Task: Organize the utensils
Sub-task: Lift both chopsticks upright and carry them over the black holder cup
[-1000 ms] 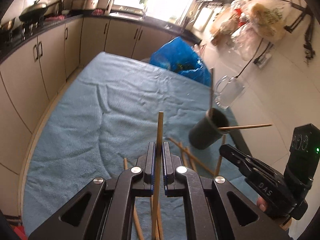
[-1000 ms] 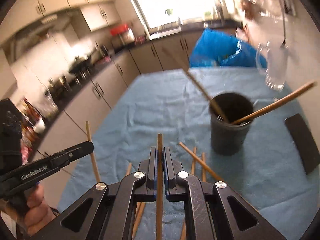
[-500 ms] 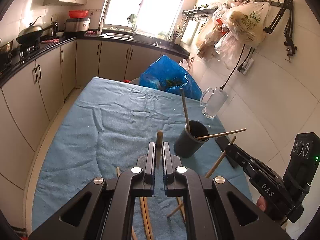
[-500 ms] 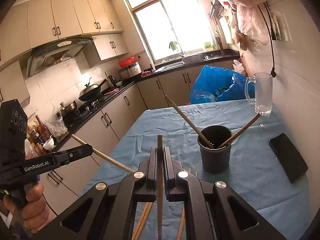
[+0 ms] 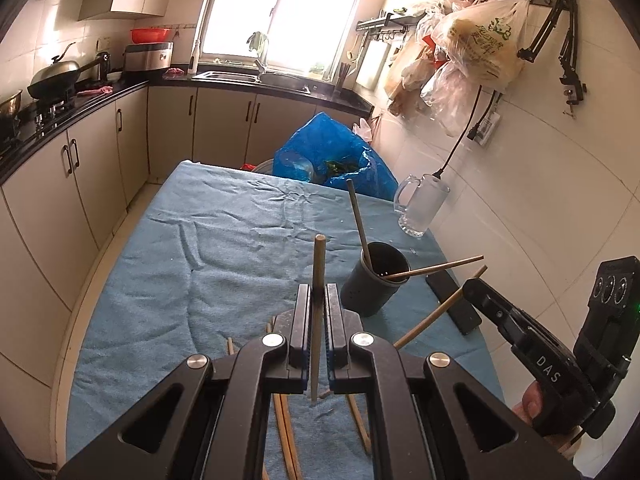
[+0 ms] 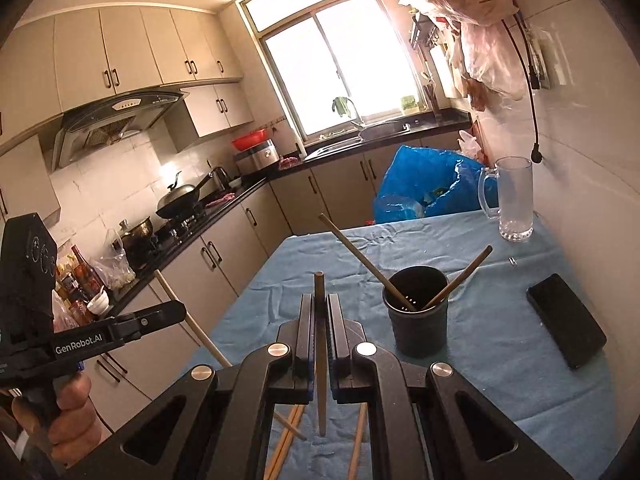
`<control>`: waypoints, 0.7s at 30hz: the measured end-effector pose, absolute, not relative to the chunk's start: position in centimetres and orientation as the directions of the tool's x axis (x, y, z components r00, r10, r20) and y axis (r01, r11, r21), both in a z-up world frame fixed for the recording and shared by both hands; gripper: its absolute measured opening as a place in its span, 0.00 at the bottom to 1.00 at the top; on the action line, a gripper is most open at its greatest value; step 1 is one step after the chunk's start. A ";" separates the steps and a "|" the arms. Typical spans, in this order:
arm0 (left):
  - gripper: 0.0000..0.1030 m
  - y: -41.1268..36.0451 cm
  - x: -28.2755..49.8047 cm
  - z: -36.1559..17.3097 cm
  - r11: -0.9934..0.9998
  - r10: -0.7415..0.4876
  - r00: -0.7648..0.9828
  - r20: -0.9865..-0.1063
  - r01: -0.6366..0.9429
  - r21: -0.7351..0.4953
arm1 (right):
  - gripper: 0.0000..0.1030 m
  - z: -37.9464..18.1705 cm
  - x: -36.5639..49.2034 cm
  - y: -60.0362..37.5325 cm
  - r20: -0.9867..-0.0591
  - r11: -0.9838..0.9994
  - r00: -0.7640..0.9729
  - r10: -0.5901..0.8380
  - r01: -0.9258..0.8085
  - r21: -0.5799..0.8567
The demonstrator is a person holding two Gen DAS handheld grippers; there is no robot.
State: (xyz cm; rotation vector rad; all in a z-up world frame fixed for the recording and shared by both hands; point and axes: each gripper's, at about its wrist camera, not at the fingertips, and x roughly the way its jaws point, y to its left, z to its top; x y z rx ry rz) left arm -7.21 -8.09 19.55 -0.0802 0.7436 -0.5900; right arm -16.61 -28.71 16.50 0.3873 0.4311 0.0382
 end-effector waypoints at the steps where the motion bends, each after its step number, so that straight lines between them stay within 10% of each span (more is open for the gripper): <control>1: 0.05 -8.1 -7.2 19.6 0.835 -0.534 0.581 -0.614 0.479 -0.272 | 0.05 16.6 -16.7 -28.7 -0.398 0.926 0.910 0.116 0.046 0.374; 21: 0.05 -9.2 -7.3 20.1 0.827 -0.539 0.572 -0.618 0.498 -0.261 | 0.05 18.2 -18.5 -30.4 -0.357 0.921 0.931 0.079 0.069 0.384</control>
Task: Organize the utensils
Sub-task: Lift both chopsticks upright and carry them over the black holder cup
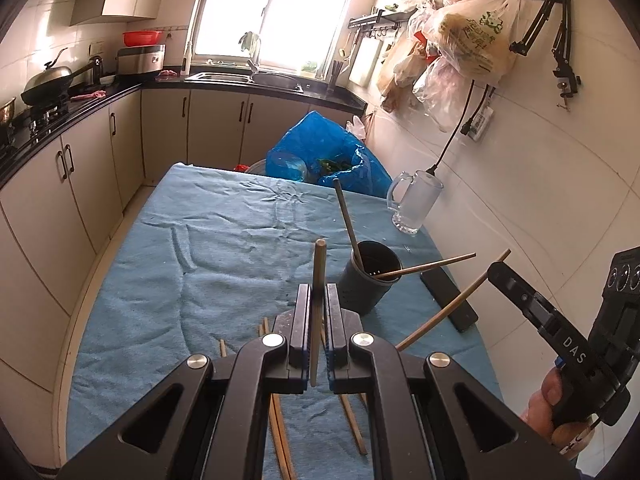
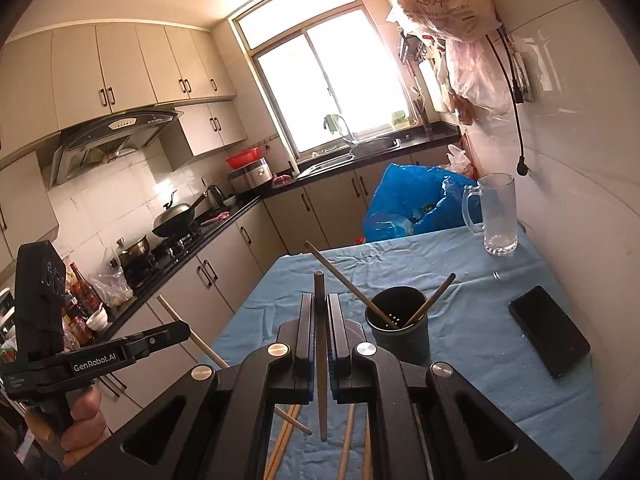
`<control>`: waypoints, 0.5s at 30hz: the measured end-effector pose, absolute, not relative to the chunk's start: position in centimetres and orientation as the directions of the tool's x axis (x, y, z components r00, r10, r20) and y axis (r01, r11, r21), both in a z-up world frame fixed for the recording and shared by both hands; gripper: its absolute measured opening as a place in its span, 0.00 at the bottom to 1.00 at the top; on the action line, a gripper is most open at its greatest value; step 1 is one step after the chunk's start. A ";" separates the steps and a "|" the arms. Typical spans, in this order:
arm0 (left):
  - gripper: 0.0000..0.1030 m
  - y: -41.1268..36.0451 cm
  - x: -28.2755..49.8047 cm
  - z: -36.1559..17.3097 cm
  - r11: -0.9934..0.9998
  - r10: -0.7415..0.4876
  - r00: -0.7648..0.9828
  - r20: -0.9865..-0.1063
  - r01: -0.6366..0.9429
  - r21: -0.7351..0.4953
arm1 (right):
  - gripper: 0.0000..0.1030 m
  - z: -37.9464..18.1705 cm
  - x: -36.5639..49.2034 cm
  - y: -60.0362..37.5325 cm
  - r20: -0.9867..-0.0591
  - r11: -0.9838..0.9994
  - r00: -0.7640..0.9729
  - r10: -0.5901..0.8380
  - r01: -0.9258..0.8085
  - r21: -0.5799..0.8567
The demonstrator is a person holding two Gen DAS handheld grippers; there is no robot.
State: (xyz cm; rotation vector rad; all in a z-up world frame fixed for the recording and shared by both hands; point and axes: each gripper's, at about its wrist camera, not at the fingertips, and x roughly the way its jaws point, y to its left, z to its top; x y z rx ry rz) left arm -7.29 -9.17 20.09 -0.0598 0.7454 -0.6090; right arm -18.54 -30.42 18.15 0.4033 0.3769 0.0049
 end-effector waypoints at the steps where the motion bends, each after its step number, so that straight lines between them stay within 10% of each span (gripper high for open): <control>1: 0.05 -9.3 -7.3 20.1 0.827 -0.539 0.571 -0.619 0.499 -0.260 | 0.05 18.2 -18.6 -30.5 -0.356 0.920 0.931 0.077 0.071 0.385; 15: 0.05 -11.0 -7.0 20.7 0.813 -0.550 0.558 -0.621 0.528 -0.245 | 0.05 19.1 -19.4 -31.5 -0.338 0.921 0.940 0.052 0.086 0.381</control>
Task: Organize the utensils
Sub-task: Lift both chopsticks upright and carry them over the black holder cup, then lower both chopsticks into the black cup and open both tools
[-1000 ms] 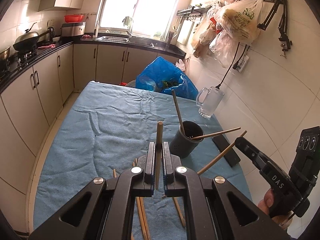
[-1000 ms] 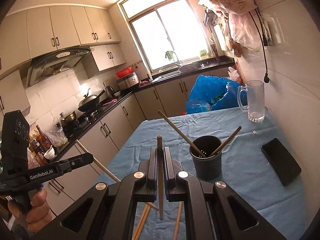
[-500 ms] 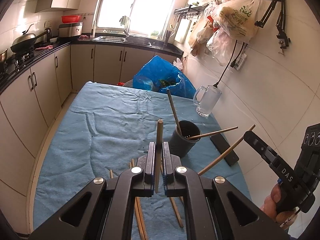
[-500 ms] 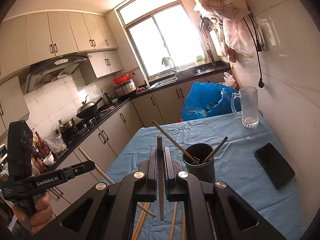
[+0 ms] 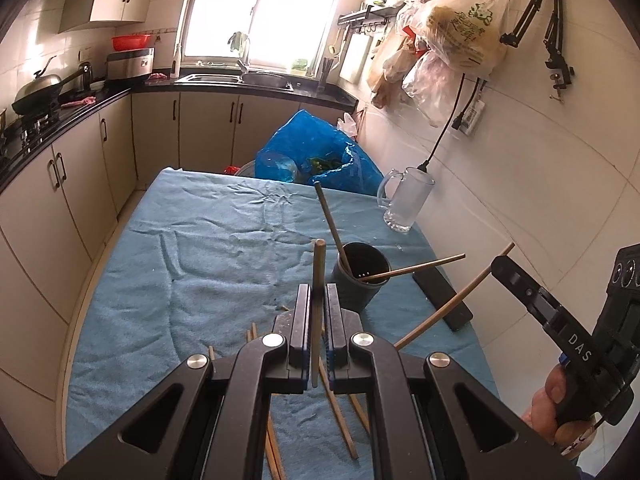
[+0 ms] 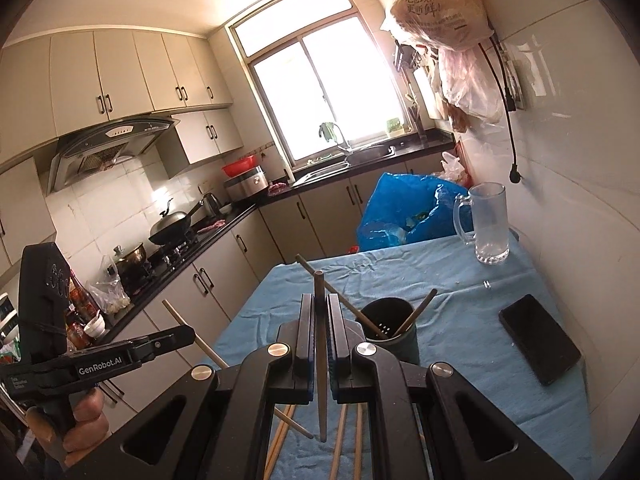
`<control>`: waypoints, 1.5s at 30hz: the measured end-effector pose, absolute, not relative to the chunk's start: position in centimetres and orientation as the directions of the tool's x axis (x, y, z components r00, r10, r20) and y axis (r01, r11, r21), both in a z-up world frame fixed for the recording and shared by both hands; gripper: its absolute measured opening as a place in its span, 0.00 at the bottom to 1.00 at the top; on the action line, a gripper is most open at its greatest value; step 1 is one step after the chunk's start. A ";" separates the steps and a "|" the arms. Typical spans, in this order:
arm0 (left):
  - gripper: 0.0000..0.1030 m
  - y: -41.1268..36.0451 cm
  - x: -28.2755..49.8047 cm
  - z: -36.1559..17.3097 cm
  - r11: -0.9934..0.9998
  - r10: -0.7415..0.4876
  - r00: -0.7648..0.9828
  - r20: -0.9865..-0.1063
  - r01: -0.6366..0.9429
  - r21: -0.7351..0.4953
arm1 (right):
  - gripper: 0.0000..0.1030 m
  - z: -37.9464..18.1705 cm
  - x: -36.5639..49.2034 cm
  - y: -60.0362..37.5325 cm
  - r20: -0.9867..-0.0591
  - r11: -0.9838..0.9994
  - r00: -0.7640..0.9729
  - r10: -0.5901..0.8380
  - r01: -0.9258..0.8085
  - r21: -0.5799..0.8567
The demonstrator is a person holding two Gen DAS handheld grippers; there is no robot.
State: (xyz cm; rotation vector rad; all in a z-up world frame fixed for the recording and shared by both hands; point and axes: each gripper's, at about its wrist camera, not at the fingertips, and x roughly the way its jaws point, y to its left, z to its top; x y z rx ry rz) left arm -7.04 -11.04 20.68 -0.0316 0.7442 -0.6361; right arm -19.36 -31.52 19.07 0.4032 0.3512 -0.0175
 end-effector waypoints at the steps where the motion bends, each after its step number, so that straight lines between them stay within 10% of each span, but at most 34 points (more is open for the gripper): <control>1: 0.05 -11.2 -7.0 20.8 0.812 -0.551 0.557 -0.621 0.531 -0.244 | 0.05 19.2 -19.4 -31.6 -0.337 0.921 0.940 0.051 0.086 0.381; 45: 0.05 -21.2 0.7 27.3 0.787 -0.592 0.579 -0.562 0.565 -0.247 | 0.05 25.9 -10.9 -39.2 -0.294 0.914 0.947 -0.129 0.228 0.335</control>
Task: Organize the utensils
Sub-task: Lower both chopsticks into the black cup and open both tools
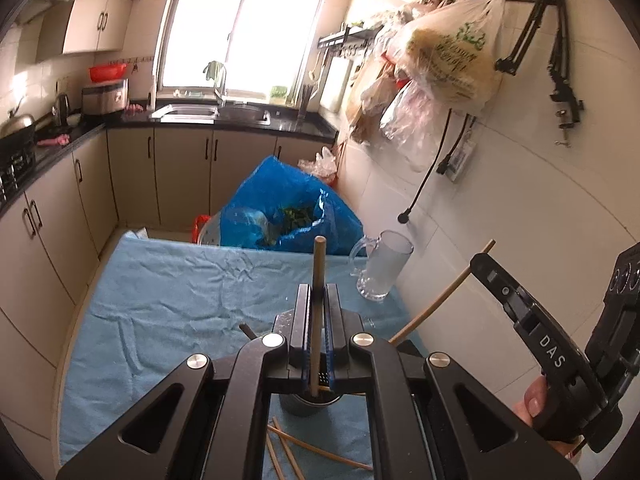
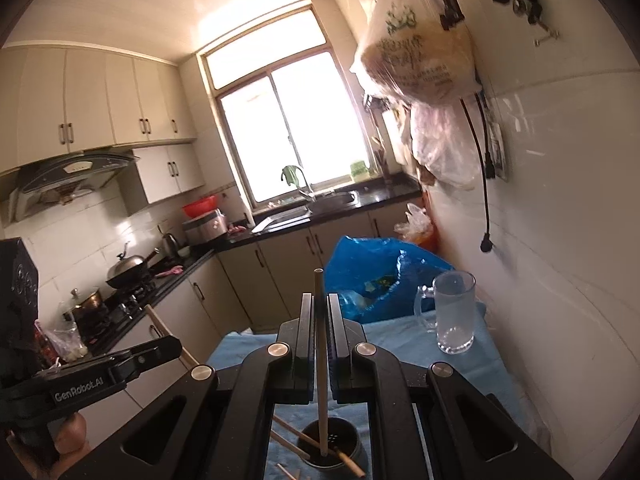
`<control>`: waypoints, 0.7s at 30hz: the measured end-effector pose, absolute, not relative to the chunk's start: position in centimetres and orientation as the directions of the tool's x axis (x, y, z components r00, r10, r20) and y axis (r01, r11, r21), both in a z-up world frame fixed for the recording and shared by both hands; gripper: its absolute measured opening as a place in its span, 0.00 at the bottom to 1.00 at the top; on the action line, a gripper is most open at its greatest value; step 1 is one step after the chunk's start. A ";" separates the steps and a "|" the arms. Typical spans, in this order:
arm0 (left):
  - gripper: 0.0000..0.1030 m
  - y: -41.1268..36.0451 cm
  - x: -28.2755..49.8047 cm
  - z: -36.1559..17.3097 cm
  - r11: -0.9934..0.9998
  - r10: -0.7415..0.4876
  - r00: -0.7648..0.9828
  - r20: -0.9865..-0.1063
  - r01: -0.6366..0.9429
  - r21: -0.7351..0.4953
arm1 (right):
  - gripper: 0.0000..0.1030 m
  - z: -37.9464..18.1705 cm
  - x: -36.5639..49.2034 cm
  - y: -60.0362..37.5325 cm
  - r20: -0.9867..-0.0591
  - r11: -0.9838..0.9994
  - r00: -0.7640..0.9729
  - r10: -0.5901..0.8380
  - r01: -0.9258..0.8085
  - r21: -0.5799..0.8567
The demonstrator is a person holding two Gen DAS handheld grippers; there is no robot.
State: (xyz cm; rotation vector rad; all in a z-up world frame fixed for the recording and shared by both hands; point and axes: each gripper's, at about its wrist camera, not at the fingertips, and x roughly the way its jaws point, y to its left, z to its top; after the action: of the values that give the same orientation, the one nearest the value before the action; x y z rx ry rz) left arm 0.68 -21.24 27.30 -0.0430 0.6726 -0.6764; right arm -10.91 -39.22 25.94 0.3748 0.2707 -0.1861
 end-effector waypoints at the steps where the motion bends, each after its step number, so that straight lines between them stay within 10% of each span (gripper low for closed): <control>1: 0.05 -21.3 1.0 26.9 0.789 -0.588 0.574 -0.570 0.561 -0.250 | 0.05 25.6 -10.6 -39.4 -0.302 0.913 0.944 -0.129 0.232 0.336; 21: 0.05 -21.8 3.4 23.1 0.813 -0.547 0.530 -0.648 0.521 -0.261 | 0.07 21.6 -6.6 -40.5 -0.432 0.913 0.895 -0.108 0.261 0.313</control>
State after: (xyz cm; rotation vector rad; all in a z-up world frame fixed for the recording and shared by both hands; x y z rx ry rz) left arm 3.35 -21.81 23.08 -0.0365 0.7861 -0.6378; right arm -6.62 -40.52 21.61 0.3748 0.4206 -0.1962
